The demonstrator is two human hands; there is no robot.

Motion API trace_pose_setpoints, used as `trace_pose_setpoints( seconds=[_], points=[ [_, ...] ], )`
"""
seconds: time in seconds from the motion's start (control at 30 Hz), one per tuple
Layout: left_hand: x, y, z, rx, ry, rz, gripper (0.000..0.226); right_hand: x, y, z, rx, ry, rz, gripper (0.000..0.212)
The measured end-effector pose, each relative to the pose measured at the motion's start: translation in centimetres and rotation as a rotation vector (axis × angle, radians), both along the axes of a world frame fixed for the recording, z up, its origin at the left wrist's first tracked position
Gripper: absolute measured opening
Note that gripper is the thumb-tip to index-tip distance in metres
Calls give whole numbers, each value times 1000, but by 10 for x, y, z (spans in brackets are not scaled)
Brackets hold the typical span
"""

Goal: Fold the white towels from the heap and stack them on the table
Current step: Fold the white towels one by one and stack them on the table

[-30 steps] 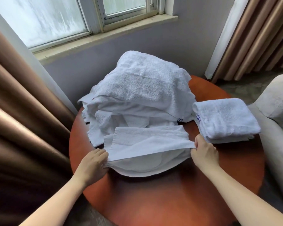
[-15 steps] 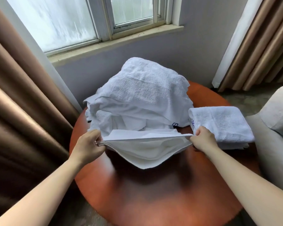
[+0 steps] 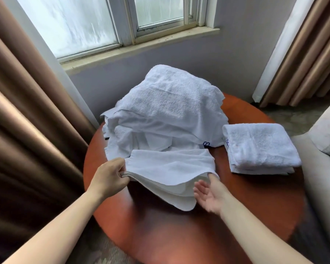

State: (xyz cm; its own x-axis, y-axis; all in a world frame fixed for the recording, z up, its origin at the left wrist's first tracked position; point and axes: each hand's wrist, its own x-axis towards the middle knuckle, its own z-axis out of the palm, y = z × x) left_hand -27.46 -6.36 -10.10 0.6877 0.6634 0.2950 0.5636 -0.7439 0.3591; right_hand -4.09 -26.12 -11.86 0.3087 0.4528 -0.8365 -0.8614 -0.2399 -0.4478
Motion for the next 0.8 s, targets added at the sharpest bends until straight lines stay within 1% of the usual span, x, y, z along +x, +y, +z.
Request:
trace_pose_setpoints(
  seconds=[0.07,0.1,0.13,0.2,0.23,0.27,0.33,0.43,0.63,0.73,0.8],
  points=[
    [0,1,1,6,-7,-22,21,-15,10,-4,64,-32,-39,24],
    [1,1,3,16,-15,-44,20,-20,14,-7,45,-118,-13,22],
    [1,1,5,28,-22,-69,20,-26,18,-11,-6,-259,37,26],
    [2,3,7,45,-33,-108,21,-33,19,-20,-186,-643,187,39],
    [3,4,7,53,-34,-122,21,-35,16,-24,-268,-818,250,41],
    [3,6,6,65,-32,-130,20,-35,12,-28,-341,-959,293,40],
    [3,10,6,95,-30,-135,19,-26,4,-37,-483,-1131,357,35],
    [4,11,6,132,-34,-177,18,-13,-4,-40,-691,-1261,513,34],
    [6,11,10,191,14,-300,14,5,3,-35,-904,-1359,707,32],
    [5,13,11,185,34,-305,15,13,-1,-37,-953,-1413,741,31],
    [4,14,10,166,42,-285,16,13,-4,-36,-927,-1462,730,29]
  ],
)
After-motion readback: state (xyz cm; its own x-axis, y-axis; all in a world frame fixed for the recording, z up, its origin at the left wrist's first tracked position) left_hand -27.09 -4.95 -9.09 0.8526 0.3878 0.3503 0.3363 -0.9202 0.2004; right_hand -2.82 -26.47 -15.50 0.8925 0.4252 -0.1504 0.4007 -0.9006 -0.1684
